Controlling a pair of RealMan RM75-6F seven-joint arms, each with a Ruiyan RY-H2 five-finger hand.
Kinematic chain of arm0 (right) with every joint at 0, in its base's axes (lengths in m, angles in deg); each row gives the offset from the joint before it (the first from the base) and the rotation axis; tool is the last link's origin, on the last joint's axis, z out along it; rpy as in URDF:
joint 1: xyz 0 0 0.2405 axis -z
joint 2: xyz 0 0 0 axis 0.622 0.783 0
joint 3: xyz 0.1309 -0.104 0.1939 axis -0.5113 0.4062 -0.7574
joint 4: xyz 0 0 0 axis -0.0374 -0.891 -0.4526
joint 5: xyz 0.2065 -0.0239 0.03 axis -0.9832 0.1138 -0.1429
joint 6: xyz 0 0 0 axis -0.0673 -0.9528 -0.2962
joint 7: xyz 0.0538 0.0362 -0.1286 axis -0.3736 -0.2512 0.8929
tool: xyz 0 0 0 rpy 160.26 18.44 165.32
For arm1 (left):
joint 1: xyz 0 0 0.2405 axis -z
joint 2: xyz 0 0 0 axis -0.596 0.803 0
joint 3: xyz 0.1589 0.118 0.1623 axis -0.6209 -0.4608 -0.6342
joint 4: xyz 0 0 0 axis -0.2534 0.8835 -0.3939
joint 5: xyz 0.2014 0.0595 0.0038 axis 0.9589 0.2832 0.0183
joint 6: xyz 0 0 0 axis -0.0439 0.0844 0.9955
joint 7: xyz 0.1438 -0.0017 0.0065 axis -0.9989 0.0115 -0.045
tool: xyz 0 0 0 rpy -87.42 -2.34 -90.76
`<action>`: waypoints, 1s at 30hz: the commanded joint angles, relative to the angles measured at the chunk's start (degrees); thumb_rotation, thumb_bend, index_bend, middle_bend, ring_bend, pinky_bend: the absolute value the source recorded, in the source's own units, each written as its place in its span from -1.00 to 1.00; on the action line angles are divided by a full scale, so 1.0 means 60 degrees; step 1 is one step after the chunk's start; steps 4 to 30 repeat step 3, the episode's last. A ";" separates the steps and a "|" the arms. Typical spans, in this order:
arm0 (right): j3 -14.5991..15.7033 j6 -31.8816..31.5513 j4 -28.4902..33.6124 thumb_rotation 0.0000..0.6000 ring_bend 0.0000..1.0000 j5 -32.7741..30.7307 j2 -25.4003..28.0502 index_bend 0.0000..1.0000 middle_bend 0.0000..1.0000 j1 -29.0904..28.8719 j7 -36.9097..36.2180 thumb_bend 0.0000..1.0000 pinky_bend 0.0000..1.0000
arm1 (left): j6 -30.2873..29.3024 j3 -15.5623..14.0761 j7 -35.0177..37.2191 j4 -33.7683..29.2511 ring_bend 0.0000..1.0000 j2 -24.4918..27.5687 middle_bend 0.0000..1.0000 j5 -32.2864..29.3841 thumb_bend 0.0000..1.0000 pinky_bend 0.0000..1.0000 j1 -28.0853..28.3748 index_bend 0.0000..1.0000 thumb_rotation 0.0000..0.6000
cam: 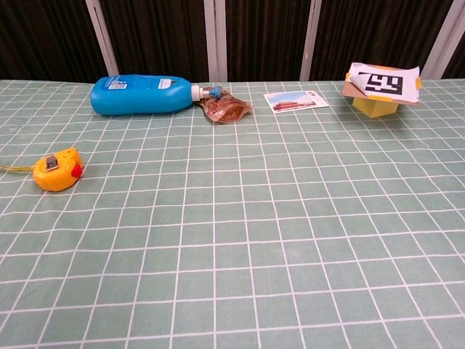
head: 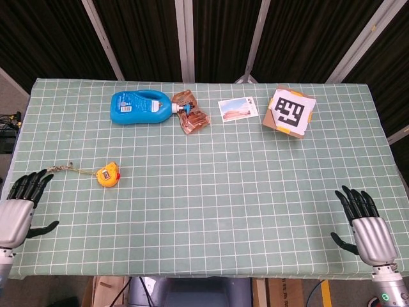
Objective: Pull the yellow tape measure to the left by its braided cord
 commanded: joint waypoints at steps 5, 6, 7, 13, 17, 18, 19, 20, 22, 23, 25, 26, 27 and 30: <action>-0.0007 -0.0024 -0.0012 1.00 -1.00 0.0019 -0.0012 -1.00 -1.00 -0.0001 0.0043 -0.54 -1.00 | -0.0213 -0.0348 -0.0253 0.1029 -1.00 -0.0694 -1.00 0.0556 -1.00 -1.00 -0.0241 -1.00 1.00; -0.0007 -0.0024 -0.0012 1.00 -1.00 0.0019 -0.0012 -1.00 -1.00 -0.0001 0.0043 -0.54 -1.00 | -0.0213 -0.0348 -0.0253 0.1029 -1.00 -0.0694 -1.00 0.0556 -1.00 -1.00 -0.0241 -1.00 1.00; -0.0007 -0.0024 -0.0012 1.00 -1.00 0.0019 -0.0012 -1.00 -1.00 -0.0001 0.0043 -0.54 -1.00 | -0.0213 -0.0348 -0.0253 0.1029 -1.00 -0.0694 -1.00 0.0556 -1.00 -1.00 -0.0241 -1.00 1.00; -0.0007 -0.0024 -0.0012 1.00 -1.00 0.0019 -0.0012 -1.00 -1.00 -0.0001 0.0043 -0.54 -1.00 | -0.0213 -0.0348 -0.0253 0.1029 -1.00 -0.0694 -1.00 0.0556 -1.00 -1.00 -0.0241 -1.00 1.00; -0.0007 -0.0024 -0.0012 1.00 -1.00 0.0019 -0.0012 -1.00 -1.00 -0.0001 0.0043 -0.54 -1.00 | -0.0213 -0.0348 -0.0253 0.1029 -1.00 -0.0694 -1.00 0.0556 -1.00 -1.00 -0.0241 -1.00 1.00; -0.0007 -0.0024 -0.0012 1.00 -1.00 0.0019 -0.0012 -1.00 -1.00 -0.0001 0.0043 -0.54 -1.00 | -0.0213 -0.0348 -0.0253 0.1029 -1.00 -0.0694 -1.00 0.0556 -1.00 -1.00 -0.0241 -1.00 1.00; -0.0007 -0.0024 -0.0012 1.00 -1.00 0.0019 -0.0012 -1.00 -1.00 -0.0001 0.0043 -0.54 -1.00 | -0.0213 -0.0348 -0.0253 0.1029 -1.00 -0.0694 -1.00 0.0556 -1.00 -1.00 -0.0241 -1.00 1.00; -0.0007 -0.0024 -0.0012 1.00 -1.00 0.0019 -0.0012 -1.00 -1.00 -0.0001 0.0043 -0.54 -1.00 | -0.0213 -0.0348 -0.0253 0.1029 -1.00 -0.0694 -1.00 0.0556 -1.00 -1.00 -0.0241 -1.00 1.00; -0.0007 -0.0024 -0.0012 1.00 -1.00 0.0019 -0.0012 -1.00 -1.00 -0.0001 0.0043 -0.54 -1.00 | -0.0213 -0.0348 -0.0253 0.1029 -1.00 -0.0694 -1.00 0.0556 -1.00 -1.00 -0.0241 -1.00 1.00; -0.0007 -0.0024 -0.0012 1.00 -1.00 0.0019 -0.0012 -1.00 -1.00 -0.0001 0.0043 -0.54 -1.00 | -0.0213 -0.0348 -0.0253 0.1029 -1.00 -0.0694 -1.00 0.0556 -1.00 -1.00 -0.0241 -1.00 1.00; -0.0007 -0.0024 -0.0012 1.00 -1.00 0.0019 -0.0012 -1.00 -1.00 -0.0001 0.0043 -0.54 -1.00 | -0.0213 -0.0348 -0.0253 0.1029 -1.00 -0.0694 -1.00 0.0556 -1.00 -1.00 -0.0241 -1.00 1.00; -0.0007 -0.0024 -0.0012 1.00 -1.00 0.0019 -0.0012 -1.00 -1.00 -0.0001 0.0043 -0.54 -1.00 | -0.0213 -0.0348 -0.0253 0.1029 -1.00 -0.0694 -1.00 0.0556 -1.00 -1.00 -0.0241 -1.00 1.00; -0.0007 -0.0024 -0.0012 1.00 -1.00 0.0019 -0.0012 -1.00 -1.00 -0.0001 0.0043 -0.54 -1.00 | -0.0213 -0.0348 -0.0253 0.1029 -1.00 -0.0694 -1.00 0.0556 -1.00 -1.00 -0.0241 -1.00 1.00; -0.0007 -0.0024 -0.0012 1.00 -1.00 0.0019 -0.0012 -1.00 -1.00 -0.0001 0.0043 -0.54 -1.00 | -0.0213 -0.0348 -0.0253 0.1029 -1.00 -0.0694 -1.00 0.0556 -1.00 -1.00 -0.0241 -1.00 1.00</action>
